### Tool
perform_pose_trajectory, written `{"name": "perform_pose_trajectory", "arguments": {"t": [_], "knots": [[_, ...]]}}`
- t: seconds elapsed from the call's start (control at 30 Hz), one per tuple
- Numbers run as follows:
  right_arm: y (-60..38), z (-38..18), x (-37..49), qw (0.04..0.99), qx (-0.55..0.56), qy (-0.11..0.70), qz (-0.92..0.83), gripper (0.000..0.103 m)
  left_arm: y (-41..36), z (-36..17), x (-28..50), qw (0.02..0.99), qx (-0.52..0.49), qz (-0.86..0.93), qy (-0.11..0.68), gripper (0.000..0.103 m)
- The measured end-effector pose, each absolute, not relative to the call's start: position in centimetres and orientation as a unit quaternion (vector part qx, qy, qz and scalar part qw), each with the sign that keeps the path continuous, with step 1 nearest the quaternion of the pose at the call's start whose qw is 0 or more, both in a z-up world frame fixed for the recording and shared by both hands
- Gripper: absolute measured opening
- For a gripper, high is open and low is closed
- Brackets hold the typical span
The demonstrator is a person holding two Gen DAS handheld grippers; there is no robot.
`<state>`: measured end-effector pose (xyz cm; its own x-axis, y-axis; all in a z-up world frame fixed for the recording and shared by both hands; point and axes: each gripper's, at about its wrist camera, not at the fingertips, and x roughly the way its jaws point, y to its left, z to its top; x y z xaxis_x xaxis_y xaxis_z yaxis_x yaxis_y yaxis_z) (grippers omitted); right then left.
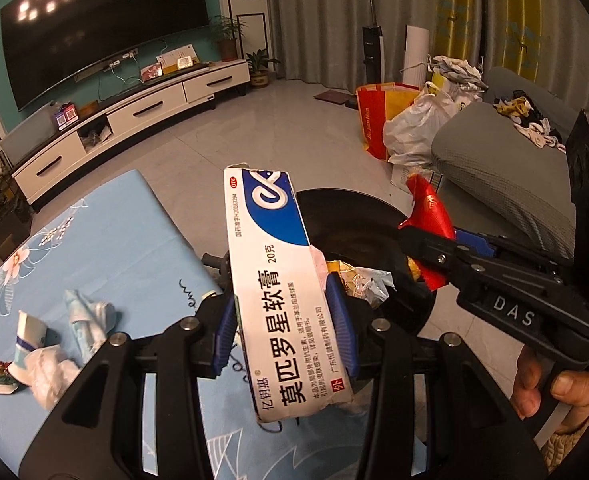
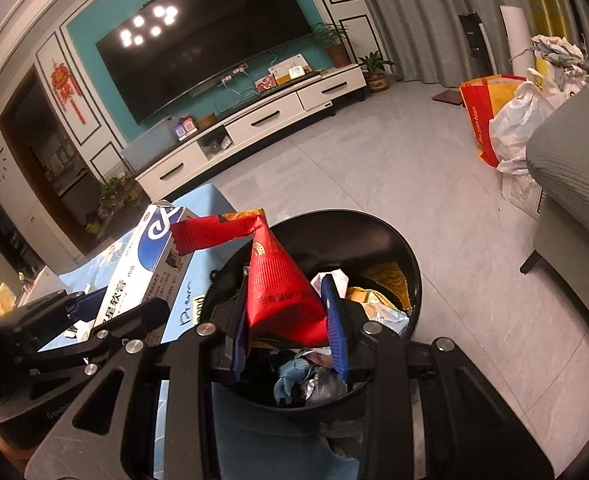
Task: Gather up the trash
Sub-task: 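Carry both items over the black bin and open both tools to drop them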
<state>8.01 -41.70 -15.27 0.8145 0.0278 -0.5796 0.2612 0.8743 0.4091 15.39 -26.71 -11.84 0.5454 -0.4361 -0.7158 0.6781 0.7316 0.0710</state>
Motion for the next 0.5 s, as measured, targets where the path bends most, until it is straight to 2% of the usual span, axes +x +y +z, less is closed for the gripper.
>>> {"name": "perform_pose_trajectory", "arguments": {"t": [0.2,0.37,0.4,0.43,0.5], "knots": [[-42.6,-16.4,9.3,0.914,0.249,0.31,-0.075,0.037,-27.9,-13.0,16.7,0.858,0.175,-0.322,0.36,0.044],[-43.0,-17.0,10.4,0.908,0.259,0.319,-0.08,0.047,-28.3,-13.7,17.4,0.858,0.178,-0.32,0.361,0.045],[-43.1,-17.1,10.5,0.908,0.26,0.319,-0.082,0.049,-28.3,-13.8,17.4,0.858,0.177,-0.319,0.362,0.055],[-43.1,-17.1,10.6,0.906,0.262,0.32,-0.083,0.051,-28.2,-13.9,17.5,0.858,0.174,-0.318,0.364,0.06],[-43.2,-17.1,10.7,0.904,0.27,0.321,-0.081,0.058,-27.9,-13.9,17.7,0.86,0.171,-0.315,0.363,0.064]]}}
